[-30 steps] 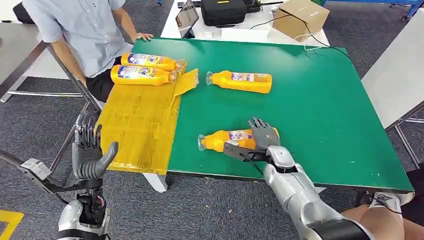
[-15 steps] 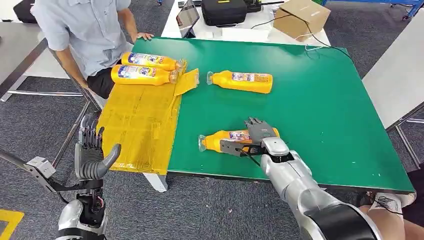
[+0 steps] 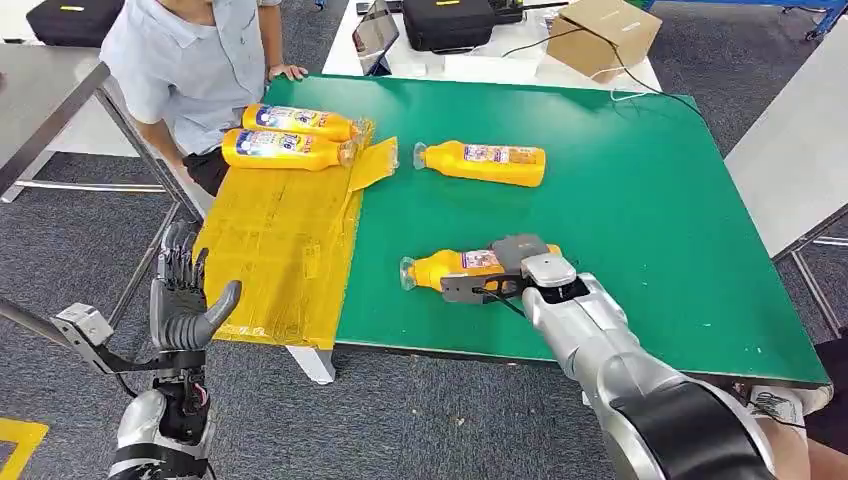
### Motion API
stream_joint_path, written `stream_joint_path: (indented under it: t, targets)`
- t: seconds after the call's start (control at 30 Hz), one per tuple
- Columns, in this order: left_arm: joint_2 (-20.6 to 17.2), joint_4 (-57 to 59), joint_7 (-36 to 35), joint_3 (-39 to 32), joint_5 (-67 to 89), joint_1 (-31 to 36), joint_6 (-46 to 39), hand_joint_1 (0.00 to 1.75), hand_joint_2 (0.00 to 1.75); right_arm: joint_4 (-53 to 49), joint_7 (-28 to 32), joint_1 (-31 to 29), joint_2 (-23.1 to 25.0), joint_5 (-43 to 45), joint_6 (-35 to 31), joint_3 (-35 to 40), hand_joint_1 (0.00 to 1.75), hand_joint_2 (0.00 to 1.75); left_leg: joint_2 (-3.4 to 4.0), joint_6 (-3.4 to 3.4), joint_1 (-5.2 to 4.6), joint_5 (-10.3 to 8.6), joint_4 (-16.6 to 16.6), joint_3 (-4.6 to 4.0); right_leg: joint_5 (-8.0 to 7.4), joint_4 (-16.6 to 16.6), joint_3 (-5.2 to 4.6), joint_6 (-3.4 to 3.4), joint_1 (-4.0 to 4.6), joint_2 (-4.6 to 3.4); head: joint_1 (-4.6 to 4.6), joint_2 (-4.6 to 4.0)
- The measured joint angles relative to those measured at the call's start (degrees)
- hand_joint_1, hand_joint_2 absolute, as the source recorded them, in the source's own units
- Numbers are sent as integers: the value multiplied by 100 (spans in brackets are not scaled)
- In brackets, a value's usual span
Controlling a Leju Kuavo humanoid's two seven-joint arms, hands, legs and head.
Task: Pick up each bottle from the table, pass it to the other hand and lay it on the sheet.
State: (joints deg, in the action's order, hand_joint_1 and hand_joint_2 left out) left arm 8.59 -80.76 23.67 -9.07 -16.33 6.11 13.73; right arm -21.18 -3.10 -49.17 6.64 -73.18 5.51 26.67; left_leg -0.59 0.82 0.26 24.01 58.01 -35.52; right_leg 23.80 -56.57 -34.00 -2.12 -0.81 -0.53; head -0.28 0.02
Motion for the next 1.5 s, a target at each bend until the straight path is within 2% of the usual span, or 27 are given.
stream_joint_path:
  t: [0.33,0.47,0.6,0.7,0.87,1.0,1.27,1.4,1.5]
  targets:
    - [-46,127,61,-22,85,51,-37,0,175,72,294,-17,-9,303,-165,177,175,175,0,-1,0,1,0,-5,0,0,-5,0,0,0,2,0]
    - [-52,149,70,-11,144,55,-76,0,175,53,774,70,-17,728,-997,175,175,175,0,-1,0,1,0,-4,0,0,-6,0,0,0,0,0]
    - [-48,149,48,63,153,66,-283,0,175,-107,1504,237,-26,1382,-1327,41,175,175,-1,0,0,1,0,-5,0,0,-6,0,0,0,0,0]
    - [15,153,-61,176,73,65,-675,0,175,-562,2317,583,-16,2166,-2080,-171,175,175,-2,0,0,2,0,-8,0,0,-6,0,0,1,0,0]
    - [105,155,-67,393,37,47,-865,0,175,-1210,2502,1001,33,2478,-2443,-297,175,175,-5,0,0,2,0,-9,1,1,-7,0,0,2,0,0]
    - [155,192,-98,592,-81,-17,-975,0,175,-1986,2885,1510,94,3021,-3084,-398,175,175,-2,0,0,2,0,-9,1,1,-8,0,0,2,0,0]
    - [188,501,118,1192,584,-37,-1266,0,175,-3307,3528,2425,343,4006,-3305,-365,175,175,0,-2,0,4,-1,-10,2,1,-12,1,1,2,-2,0]
    - [225,632,204,1406,754,-35,-1305,0,175,-3589,3549,2659,450,4129,-3298,-319,175,175,0,-2,0,4,-1,-11,2,2,-12,2,1,2,0,0]
    - [230,719,324,1651,1163,-37,-1213,0,175,-3624,3626,2767,575,4601,-3029,-308,175,175,-1,-2,0,4,-1,-11,2,2,-11,2,0,2,2,0]
